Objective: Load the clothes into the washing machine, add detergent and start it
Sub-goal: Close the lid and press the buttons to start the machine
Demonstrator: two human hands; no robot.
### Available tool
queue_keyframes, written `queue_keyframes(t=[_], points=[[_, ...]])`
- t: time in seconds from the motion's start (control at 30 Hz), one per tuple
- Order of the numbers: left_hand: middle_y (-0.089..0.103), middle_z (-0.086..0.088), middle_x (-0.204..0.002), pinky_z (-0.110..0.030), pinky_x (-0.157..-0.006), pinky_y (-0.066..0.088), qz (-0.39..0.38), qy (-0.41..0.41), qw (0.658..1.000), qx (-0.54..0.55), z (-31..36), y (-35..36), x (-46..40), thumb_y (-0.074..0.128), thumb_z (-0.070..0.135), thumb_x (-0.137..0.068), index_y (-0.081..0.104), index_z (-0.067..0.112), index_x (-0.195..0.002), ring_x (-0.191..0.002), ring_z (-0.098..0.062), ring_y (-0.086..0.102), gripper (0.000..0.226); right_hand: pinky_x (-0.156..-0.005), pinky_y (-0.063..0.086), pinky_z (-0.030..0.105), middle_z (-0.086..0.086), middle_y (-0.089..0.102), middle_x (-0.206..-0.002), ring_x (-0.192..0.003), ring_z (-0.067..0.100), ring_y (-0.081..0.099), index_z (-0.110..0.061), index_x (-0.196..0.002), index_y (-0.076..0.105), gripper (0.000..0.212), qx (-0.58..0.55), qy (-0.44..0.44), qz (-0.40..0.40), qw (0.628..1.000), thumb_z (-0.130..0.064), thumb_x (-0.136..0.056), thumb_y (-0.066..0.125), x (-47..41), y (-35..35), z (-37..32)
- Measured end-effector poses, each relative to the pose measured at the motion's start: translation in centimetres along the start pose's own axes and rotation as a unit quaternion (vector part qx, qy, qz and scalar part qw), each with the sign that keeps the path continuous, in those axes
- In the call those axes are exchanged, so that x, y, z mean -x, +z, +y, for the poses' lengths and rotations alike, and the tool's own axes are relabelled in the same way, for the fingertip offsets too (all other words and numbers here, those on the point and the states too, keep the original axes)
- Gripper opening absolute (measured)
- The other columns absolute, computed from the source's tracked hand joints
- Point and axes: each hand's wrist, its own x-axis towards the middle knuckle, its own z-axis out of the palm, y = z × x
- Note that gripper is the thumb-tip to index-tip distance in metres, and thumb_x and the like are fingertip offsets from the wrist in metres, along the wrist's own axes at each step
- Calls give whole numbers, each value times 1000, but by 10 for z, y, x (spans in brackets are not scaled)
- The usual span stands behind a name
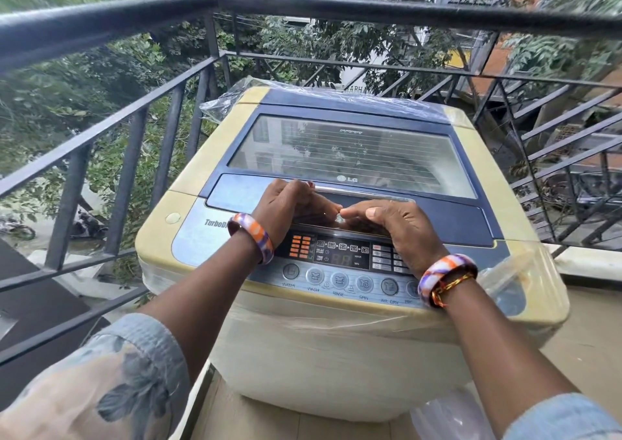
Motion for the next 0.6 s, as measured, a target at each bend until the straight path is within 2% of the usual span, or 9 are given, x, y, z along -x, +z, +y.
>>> queue_keyframes(t=[0.13, 0.23, 0.4, 0.6], points=[[72, -14, -70, -25, -79, 57, 1, 10, 1000, -23, -2, -2, -1, 31, 22, -78, 65, -15, -76, -81, -22, 71, 50, -95, 48, 46, 3, 75, -94, -95, 21, 67, -21, -87, 75, 39, -6, 0, 1, 1000, -37, -74, 42, 0, 0, 0], [73, -11, -66, -22, -77, 57, 0, 12, 1000, -23, -2, -2, -1, 31, 22, -79, 65, -11, -71, -82, -20, 72, 48, -96, 47, 48, 4, 75, -94, -96, 21, 67, -20, -86, 75, 38, -6, -4, 2, 1000, -37, -75, 43, -1, 0, 1], [70, -21, -74, -21, -74, 57, 6, 9, 1000, -22, -2, -2, -2, 31, 22, -78, 64, -17, -77, -76, -18, 72, 51, -95, 47, 49, 5, 75, -93, -96, 22, 68, -18, -85, 76, 38, -11, -2, 4, 1000, -36, -75, 43, 0, 0, 2], [71, -19, -76, -23, -78, 57, 7, 5, 999, -32, -1, -2, -1, 31, 24, -79, 65, -17, -78, -78, -20, 71, 53, -95, 47, 51, 6, 75, -92, -94, 24, 68, -20, -85, 76, 38, -16, 2, 8, 1000, -37, -74, 44, -1, 1, 3]])
